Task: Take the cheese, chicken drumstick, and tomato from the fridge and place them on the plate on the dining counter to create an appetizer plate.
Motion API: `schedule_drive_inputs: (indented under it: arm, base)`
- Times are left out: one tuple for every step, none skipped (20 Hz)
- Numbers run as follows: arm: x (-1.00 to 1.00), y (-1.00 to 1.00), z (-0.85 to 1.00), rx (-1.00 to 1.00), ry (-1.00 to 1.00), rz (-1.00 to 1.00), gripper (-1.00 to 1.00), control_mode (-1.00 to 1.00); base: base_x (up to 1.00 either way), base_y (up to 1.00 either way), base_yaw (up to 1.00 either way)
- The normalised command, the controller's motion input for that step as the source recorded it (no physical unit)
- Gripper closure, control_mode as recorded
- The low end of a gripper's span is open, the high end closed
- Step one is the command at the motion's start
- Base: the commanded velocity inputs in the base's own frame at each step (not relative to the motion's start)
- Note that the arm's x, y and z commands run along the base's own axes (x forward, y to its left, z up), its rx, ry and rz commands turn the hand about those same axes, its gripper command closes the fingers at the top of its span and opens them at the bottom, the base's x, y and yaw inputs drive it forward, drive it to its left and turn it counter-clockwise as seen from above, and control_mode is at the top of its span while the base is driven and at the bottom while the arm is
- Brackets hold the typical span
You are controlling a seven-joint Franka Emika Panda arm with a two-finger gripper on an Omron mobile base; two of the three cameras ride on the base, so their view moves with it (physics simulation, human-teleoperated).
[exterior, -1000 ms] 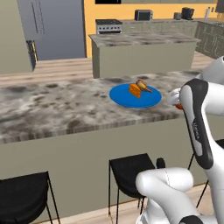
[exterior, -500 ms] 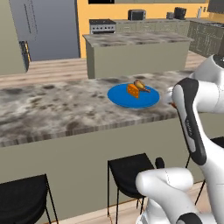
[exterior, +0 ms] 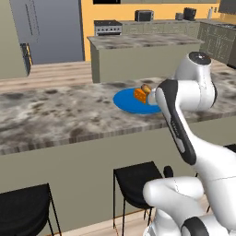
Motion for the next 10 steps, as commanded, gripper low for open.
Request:
schedule_drive_inputs:
  arm:
    - [0.37,0.72,0.0,0.0,0.1,-0.15,1.0,-1.0]
    - [0.42,0.69,0.0,0.0,0.09,-0.15,1.0,-1.0]
    - [0.45,0.63,0.0,0.0,0.08,-0.15,1.0,-1.0]
    - [0.47,0.5,0.0,0.0,0.07,-0.15,1.0,-1.0]
    - [0.49,0.46,0.0,0.0,0.05,-0.15,1.0,-1.0]
    - [0.49,0.39,0.0,0.0,0.05,-0.15,1.0,-1.0]
    - [0.49,0.32,0.0,0.0,0.05,-0.13,1.0,-1.0]
    - [0.52,0.24,0.0,0.01,0.06,-0.12,1.0,-1.0]
    - [0.54,0.19,-0.02,0.01,0.06,-0.12,1.0,-1.0]
    - [0.57,0.0,0.0,0.06,0.06,-0.13,1.0,-1.0]
  base:
    - [0.0,0.0,0.0]
    - [0.0,0.0,0.0]
    - [0.0,0.0,0.0]
    - [0.0,0.0,0.0]
    - [0.0,0.0,0.0]
    - [0.0,0.0,0.0]
    - [0.0,0.0,0.0]
    - [0.0,0.0,0.0]
    - [0.0,0.0,0.0]
    - [0.0,0.0,0.0]
